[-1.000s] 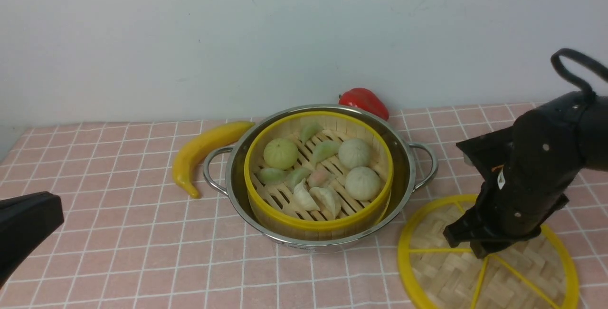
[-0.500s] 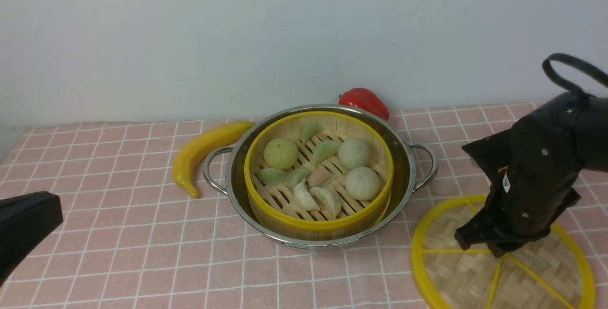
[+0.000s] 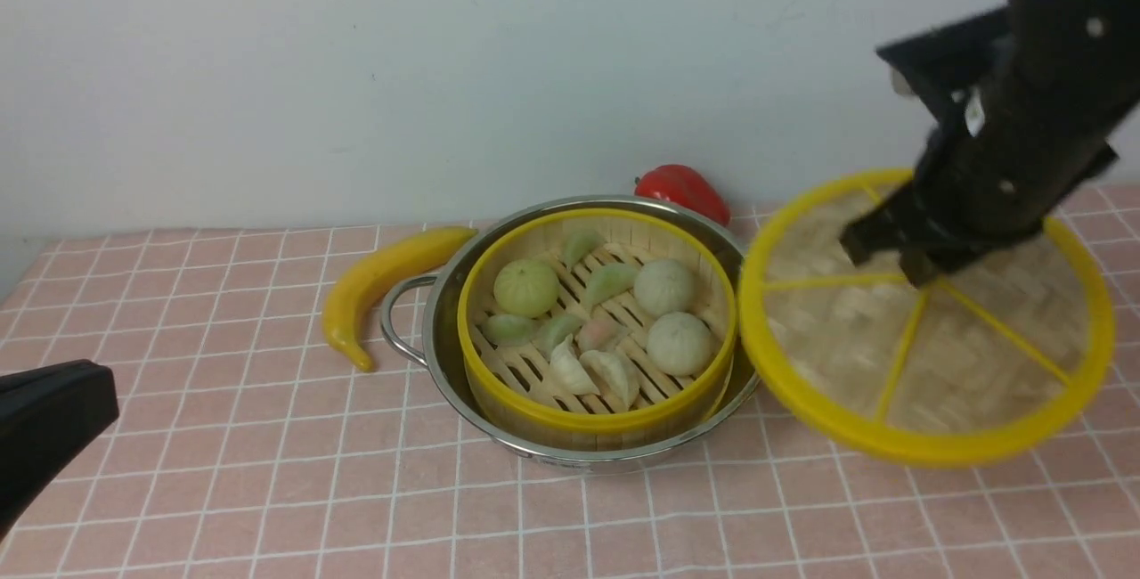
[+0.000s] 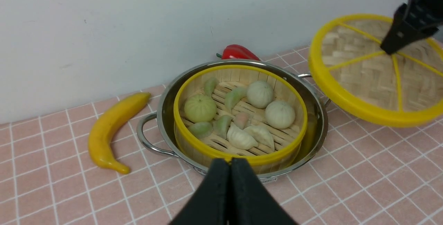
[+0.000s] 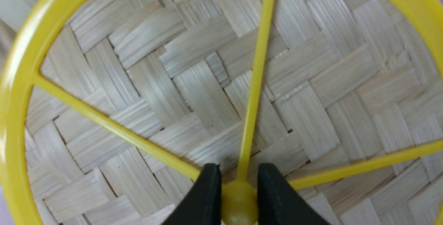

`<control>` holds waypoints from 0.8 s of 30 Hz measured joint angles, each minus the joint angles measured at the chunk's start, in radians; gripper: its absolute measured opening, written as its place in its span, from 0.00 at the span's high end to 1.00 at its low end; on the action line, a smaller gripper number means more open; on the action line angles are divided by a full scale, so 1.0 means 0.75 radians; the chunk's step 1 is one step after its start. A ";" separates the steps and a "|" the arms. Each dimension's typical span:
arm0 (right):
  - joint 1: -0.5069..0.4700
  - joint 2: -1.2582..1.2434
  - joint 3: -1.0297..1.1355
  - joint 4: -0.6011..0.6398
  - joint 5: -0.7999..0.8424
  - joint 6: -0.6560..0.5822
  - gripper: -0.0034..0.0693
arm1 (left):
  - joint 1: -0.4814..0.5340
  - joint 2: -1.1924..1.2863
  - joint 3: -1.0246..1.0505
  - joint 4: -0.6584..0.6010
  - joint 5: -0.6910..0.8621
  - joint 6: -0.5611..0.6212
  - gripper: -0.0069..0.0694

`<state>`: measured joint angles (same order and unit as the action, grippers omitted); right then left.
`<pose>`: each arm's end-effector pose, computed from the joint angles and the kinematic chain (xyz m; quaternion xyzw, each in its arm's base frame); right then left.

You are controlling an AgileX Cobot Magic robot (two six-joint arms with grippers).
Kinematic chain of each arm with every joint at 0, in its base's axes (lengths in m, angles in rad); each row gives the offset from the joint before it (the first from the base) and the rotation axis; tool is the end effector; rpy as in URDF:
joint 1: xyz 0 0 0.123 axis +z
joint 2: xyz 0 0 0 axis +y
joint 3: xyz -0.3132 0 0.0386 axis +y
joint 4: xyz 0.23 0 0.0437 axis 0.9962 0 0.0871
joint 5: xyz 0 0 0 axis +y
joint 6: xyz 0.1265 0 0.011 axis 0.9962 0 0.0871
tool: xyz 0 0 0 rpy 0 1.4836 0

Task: Place the steamer in the pot on the pink tablecloth, and put the lid on the steamer.
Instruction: 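Place the bamboo steamer lid onto the steamer basket in the pot with the right gripper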

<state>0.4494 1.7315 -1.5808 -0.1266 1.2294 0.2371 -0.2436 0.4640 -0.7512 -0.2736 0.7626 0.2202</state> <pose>0.3281 0.1415 0.3135 -0.1174 0.9815 -0.0118 0.1510 0.0542 -0.0379 0.3597 0.1605 0.8072 -0.1396 0.5506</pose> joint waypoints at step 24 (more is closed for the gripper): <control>0.203 0.638 -0.730 0.179 0.008 -0.045 0.75 | 0.000 0.000 0.000 0.001 0.000 0.011 0.92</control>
<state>0.6018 2.2099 -2.1281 0.0077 1.2354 0.2035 -0.2436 0.4640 -0.7512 -0.2726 0.7626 0.2286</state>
